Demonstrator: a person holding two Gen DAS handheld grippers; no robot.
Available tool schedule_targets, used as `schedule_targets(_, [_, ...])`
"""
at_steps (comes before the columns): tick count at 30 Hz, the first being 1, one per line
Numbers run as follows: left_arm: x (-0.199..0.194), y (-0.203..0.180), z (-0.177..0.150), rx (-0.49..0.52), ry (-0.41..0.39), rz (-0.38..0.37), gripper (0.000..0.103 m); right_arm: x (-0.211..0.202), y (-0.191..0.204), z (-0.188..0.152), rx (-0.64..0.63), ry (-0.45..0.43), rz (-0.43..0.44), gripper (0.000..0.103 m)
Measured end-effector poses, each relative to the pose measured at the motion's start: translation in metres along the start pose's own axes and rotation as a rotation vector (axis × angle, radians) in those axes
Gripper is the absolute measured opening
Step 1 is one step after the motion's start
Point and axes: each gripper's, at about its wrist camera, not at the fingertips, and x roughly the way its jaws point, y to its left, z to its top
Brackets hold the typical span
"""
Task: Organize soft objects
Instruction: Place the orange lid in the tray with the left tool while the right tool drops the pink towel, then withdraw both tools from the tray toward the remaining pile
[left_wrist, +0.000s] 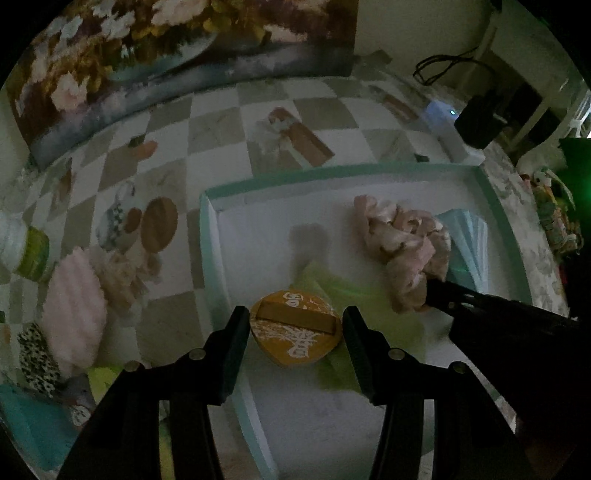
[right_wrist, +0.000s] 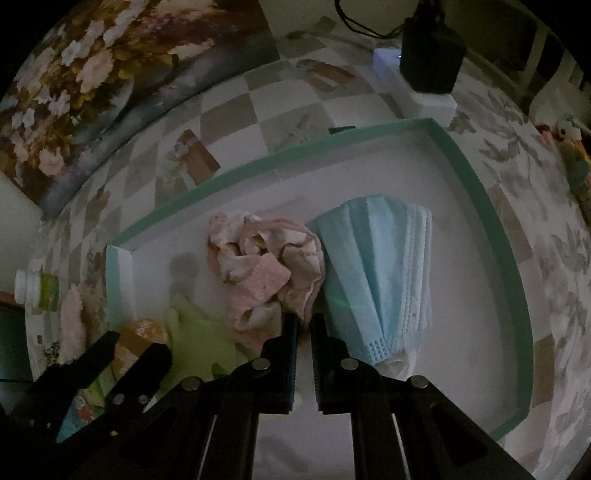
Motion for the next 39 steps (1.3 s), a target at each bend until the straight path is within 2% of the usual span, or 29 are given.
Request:
schedule_targets(4, [0.008,0.002,-0.001,-0.013,0.033,-0.002,0.057,0.002,0.006,0.000,-0.026,0.010,-0.024,0.010])
schedule_targets(5, [0.010,0.002,-0.002,-0.017,0.042,-0.005,0.062,0.002,0.008,0.000,-0.034,0.011,-0.031,0.010])
schedule_targets(8, [0.010,0.004,-0.002,-0.025,0.051,-0.005,0.071,0.000,0.011,0.001,-0.051,0.015,-0.056,0.014])
schedule_targets(10, [0.009,0.005,-0.002,-0.035,0.047,-0.031,0.076,-0.004,0.012,0.002,-0.050,0.013,-0.058,0.027])
schedule_targets(13, [0.005,0.006,-0.001,-0.046,0.043,-0.058,0.082,-0.011,0.016,0.007,-0.045,-0.005,-0.061,0.039])
schedule_targets(18, [-0.014,0.002,0.004,-0.038,0.012,-0.074,0.083,-0.033,0.016,0.013,-0.041,-0.061,-0.038,0.040])
schedule_targets(21, [-0.028,0.007,0.006,-0.054,-0.005,-0.042,0.084,-0.053,0.016,0.015,-0.035,-0.103,-0.017,0.040])
schedule_targets(27, [-0.053,0.035,0.010,-0.159,-0.080,-0.007,0.091,-0.087,0.012,0.012,-0.029,-0.181,-0.042,0.053])
schedule_targets(30, [-0.061,0.049,0.011,-0.199,-0.110,0.019,0.099,-0.086,0.015,0.016,-0.032,-0.185,-0.053,0.065])
schedule_targets(32, [-0.066,0.060,0.010,-0.224,-0.122,0.039,0.099,-0.084,0.016,0.016,-0.029,-0.179,-0.063,0.069])
schedule_targets(36, [-0.065,0.079,0.011,-0.279,-0.121,0.087,0.100,-0.079,0.012,0.014,-0.013,-0.159,-0.058,0.085])
schedule_targets(39, [-0.066,0.098,0.009,-0.329,-0.127,0.084,0.100,-0.077,0.014,0.013,-0.030,-0.173,-0.091,0.103])
